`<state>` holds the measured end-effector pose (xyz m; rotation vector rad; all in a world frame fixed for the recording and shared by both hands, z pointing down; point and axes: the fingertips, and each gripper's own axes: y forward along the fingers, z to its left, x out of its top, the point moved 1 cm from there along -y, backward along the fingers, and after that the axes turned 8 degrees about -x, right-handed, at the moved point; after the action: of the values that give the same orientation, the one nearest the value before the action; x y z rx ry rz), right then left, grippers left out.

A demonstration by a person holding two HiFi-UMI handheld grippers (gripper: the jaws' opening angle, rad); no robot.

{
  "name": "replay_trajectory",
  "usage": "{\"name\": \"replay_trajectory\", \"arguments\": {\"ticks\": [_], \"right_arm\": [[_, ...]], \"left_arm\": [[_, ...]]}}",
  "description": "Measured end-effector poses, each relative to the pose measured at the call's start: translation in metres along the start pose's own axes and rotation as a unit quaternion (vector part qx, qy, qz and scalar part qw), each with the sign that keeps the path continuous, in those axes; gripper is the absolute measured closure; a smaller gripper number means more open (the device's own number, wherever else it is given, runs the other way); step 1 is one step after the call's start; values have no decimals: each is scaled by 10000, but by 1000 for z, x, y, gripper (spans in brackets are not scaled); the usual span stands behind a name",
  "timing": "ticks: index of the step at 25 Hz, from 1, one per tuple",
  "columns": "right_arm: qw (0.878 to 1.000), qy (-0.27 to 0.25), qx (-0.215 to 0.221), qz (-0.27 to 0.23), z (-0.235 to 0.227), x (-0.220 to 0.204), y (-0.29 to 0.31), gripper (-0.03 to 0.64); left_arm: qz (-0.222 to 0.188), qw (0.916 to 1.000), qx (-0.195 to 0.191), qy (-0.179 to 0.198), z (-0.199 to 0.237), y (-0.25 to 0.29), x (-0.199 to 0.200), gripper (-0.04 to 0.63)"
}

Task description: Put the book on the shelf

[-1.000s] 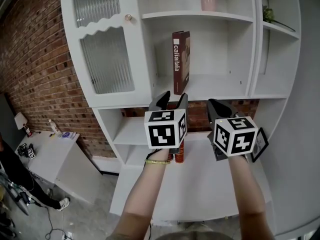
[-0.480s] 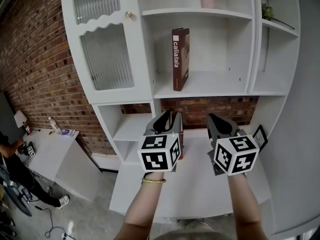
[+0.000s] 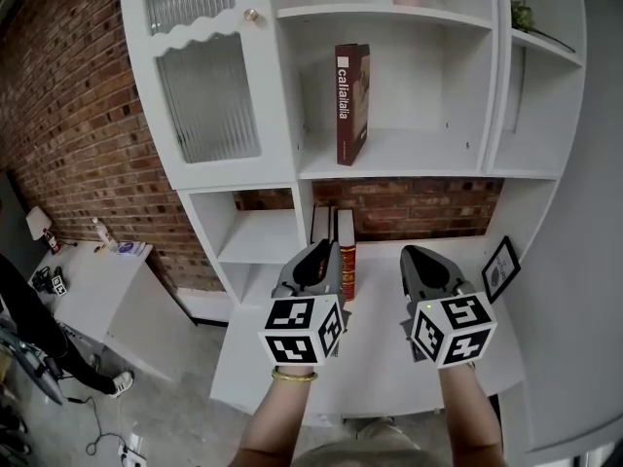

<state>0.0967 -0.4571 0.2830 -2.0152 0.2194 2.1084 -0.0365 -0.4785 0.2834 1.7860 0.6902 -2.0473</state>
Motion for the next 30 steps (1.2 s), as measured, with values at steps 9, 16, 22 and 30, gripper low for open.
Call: {"name": "replay_trajectory", "arguments": {"ticks": [9, 16, 22, 30], "right_arm": [[9998, 180, 17, 59, 9, -23, -27, 611], [9994, 300, 18, 155, 11, -42, -39, 611], [9993, 328, 53, 170, 14, -56, -53, 611], [9985, 457, 22, 284, 14, -70, -67, 611]], "left_arm": [[106, 9997, -69, -227, -13, -24, -26, 575], [376, 9986, -101, -362, -18, -38, -54, 586], [536, 9975, -163, -429, -24, -51, -75, 586], [651, 9962, -250, -519, -29, -62, -91, 586]]}}
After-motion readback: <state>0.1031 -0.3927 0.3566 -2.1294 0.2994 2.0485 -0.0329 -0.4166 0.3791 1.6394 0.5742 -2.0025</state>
